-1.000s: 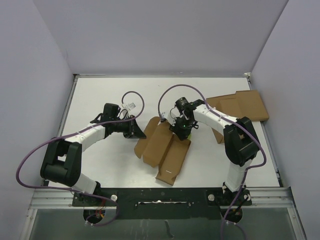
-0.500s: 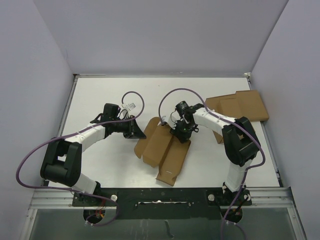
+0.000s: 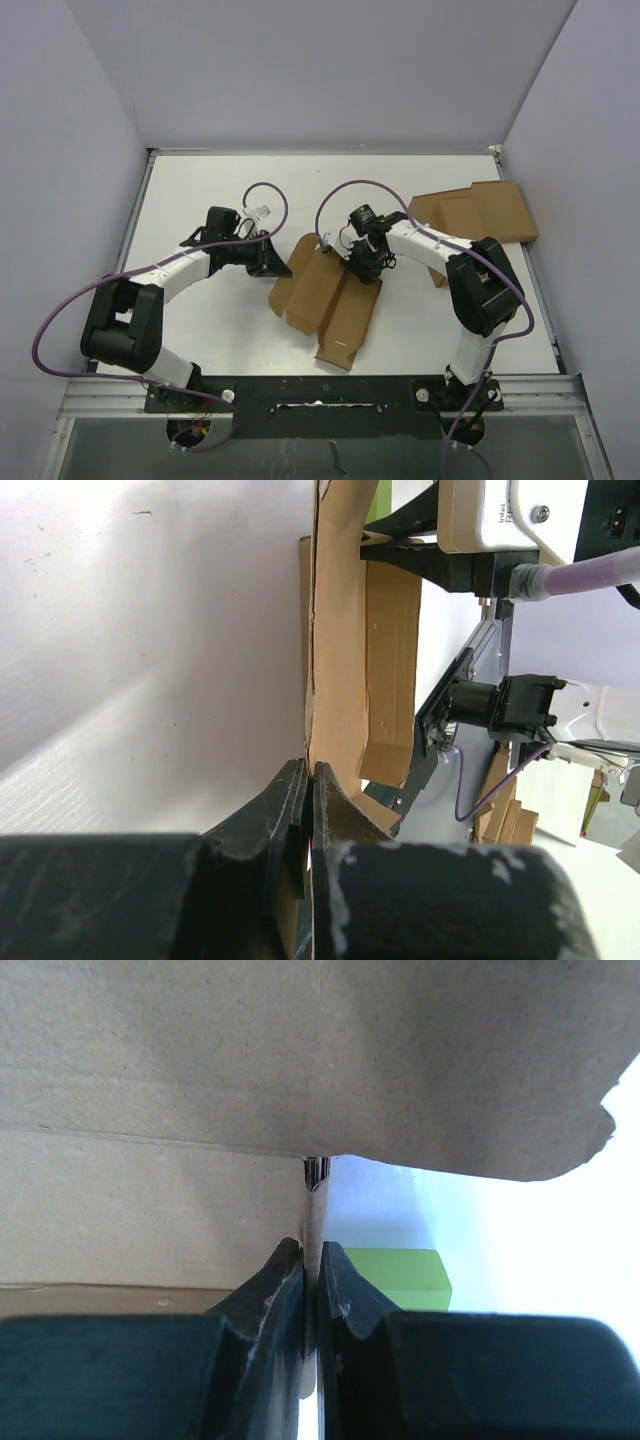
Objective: Fold the paper box
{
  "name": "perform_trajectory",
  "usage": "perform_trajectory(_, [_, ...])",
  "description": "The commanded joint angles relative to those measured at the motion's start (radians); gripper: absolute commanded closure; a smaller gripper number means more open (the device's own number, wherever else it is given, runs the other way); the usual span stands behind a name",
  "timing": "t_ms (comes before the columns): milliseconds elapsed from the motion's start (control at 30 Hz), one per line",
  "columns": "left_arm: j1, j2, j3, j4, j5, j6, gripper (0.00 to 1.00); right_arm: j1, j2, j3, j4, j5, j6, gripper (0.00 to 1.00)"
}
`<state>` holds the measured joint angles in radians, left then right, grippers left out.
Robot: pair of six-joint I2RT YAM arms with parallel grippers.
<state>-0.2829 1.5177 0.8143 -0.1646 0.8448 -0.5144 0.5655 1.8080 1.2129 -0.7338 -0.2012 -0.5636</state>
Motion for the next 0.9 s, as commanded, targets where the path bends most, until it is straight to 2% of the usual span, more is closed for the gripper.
perform_trajectory(0, [0.016, -0.034, 0.028, 0.043, 0.019, 0.01, 1.0, 0.012, -0.04, -0.006, 0.01, 0.013, -0.005, 0.95])
perform_trajectory(100, [0.018, -0.037, 0.023, 0.052, 0.026, 0.005, 1.0, 0.023, -0.03, -0.006, 0.012, 0.018, -0.007, 0.85])
perform_trajectory(200, [0.02, -0.037, 0.025, 0.054, 0.029, 0.004, 1.0, 0.025, -0.034, -0.007, 0.014, 0.021, -0.005, 0.84])
perform_trajectory(267, [0.021, -0.038, 0.024, 0.057, 0.031, 0.002, 1.0, 0.026, -0.036, -0.011, 0.024, 0.034, 0.001, 0.87])
perform_trajectory(333, [0.022, -0.039, 0.024, 0.058, 0.031, 0.002, 1.0, 0.03, -0.034, -0.016, 0.042, 0.067, 0.015, 0.99])
perform_trajectory(467, [0.024, -0.045, 0.023, 0.06, 0.033, 0.001, 1.0, 0.039, -0.047, -0.031, 0.079, 0.159, 0.025, 1.0])
perform_trajectory(567, [0.027, -0.046, 0.023, 0.064, 0.036, -0.001, 1.0, 0.037, -0.048, -0.026, 0.062, 0.105, 0.016, 1.0])
perform_trajectory(600, [0.028, -0.044, 0.022, 0.068, 0.039, -0.002, 1.0, 0.036, -0.046, -0.021, 0.052, 0.075, 0.011, 0.99])
perform_trajectory(667, [0.028, -0.044, 0.021, 0.072, 0.044, -0.004, 1.0, 0.033, -0.052, -0.018, 0.042, 0.019, 0.006, 0.86])
perform_trajectory(733, [0.029, -0.046, 0.022, 0.075, 0.046, -0.004, 1.0, 0.031, -0.065, -0.018, 0.037, -0.014, 0.002, 0.78])
perform_trajectory(867, [0.029, -0.051, 0.017, 0.089, 0.052, -0.007, 1.0, 0.023, -0.092, -0.027, 0.051, -0.041, 0.007, 0.72])
